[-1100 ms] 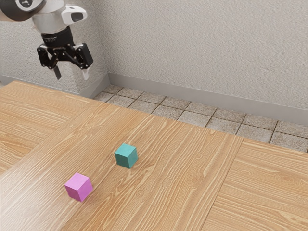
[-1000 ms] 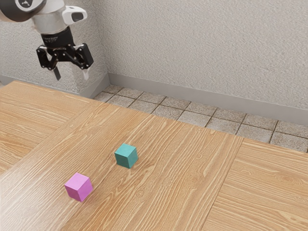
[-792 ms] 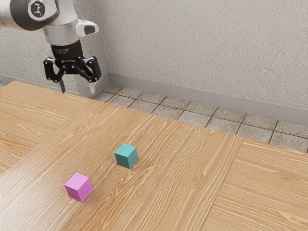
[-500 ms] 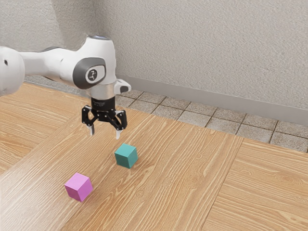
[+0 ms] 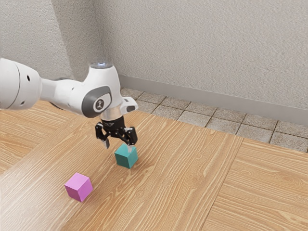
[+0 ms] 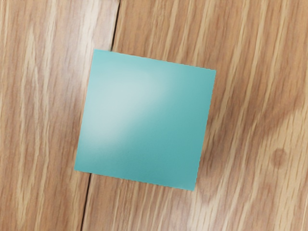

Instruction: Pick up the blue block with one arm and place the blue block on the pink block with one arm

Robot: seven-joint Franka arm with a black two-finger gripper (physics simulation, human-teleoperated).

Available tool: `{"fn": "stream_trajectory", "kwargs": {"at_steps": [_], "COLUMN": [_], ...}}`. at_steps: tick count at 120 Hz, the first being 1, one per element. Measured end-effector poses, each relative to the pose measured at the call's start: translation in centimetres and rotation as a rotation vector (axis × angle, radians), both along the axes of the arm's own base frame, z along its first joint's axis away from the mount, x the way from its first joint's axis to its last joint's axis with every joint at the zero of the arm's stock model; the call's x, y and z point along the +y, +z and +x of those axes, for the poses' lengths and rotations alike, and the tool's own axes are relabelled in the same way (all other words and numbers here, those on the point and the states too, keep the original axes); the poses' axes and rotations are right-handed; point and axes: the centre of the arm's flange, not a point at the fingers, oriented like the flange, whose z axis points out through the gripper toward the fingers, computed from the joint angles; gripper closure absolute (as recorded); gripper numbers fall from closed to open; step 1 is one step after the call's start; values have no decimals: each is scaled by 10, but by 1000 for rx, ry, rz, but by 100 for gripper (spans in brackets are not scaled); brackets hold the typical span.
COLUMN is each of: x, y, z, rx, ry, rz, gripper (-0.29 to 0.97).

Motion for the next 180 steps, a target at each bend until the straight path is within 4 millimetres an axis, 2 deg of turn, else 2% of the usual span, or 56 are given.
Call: {"fn": "stream_trajectory", "kwargs": {"at_steps": [32,51,67,80,88,98,109,132,152,180], "x": [3,13,13,13,14,18,19,18,18,20], "y": [-22,-38,-45,-60,-63,-66,-66,-75,-89,-96], "z": [8,26,28,28,29,43,48,44,27,35], "rx": [-8,-8,-5,8,7,-9,-18,-7,24,20], "ry": [-86,-130,-167,-186,-197,-208,-222,-229,-225,-251], "rz": [-5,-11,-23,-37,-41,-43,-48,-78,-105,-106], "gripper": [0,0,0,0,0,0,0,0,0,0]}}
